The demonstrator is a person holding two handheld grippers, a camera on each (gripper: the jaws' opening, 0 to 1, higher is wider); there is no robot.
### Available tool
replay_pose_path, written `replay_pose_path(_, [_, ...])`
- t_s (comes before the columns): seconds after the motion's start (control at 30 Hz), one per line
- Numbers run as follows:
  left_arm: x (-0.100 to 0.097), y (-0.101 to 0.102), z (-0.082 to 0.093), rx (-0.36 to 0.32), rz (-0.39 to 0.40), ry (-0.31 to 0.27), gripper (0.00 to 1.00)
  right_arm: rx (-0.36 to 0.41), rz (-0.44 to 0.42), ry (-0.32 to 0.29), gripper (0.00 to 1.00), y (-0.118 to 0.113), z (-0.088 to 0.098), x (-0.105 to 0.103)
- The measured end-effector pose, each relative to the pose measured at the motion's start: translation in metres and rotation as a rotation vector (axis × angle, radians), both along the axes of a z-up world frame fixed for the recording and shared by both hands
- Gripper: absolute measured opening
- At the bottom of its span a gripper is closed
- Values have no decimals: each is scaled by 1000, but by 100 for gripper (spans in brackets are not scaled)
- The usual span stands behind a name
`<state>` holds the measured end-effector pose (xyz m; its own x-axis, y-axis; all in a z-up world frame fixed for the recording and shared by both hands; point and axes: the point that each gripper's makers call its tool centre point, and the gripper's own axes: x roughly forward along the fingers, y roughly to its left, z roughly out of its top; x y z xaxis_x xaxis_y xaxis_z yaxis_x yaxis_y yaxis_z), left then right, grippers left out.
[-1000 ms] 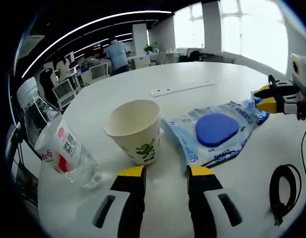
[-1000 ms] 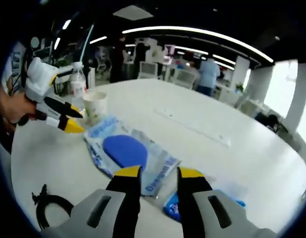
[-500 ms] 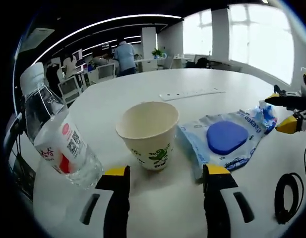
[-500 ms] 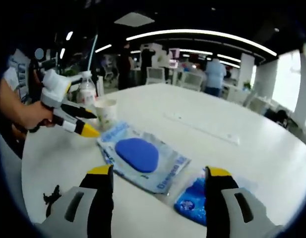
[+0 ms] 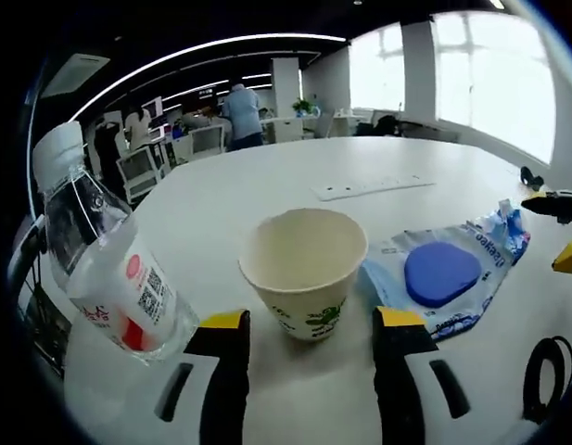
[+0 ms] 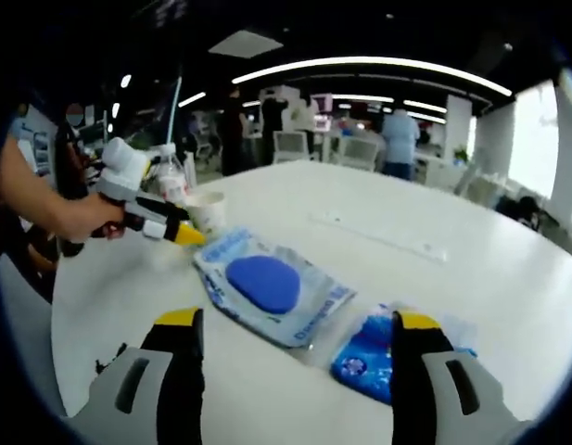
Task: Arrange the tabletop items into an orderly group along one side of the table until the central work area is clear of visible clutter.
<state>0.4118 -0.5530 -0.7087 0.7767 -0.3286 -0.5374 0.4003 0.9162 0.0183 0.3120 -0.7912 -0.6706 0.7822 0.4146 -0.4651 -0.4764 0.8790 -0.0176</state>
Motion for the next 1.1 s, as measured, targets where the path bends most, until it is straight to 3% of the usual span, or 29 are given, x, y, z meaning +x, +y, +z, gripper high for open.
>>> replay_pose_path(0.3, [8, -3, 5, -1, -12, -17, 46, -19, 5, 22, 78, -7, -8, -10])
replay_pose_path(0.4, [10, -3, 6, -3, -16, -20, 38, -22, 2, 28, 78, -9, -10, -12])
replay_pose_path(1.1, [-5, 4, 7, 12, -5, -20, 37, -24, 9, 26, 74, -4, -6, -15])
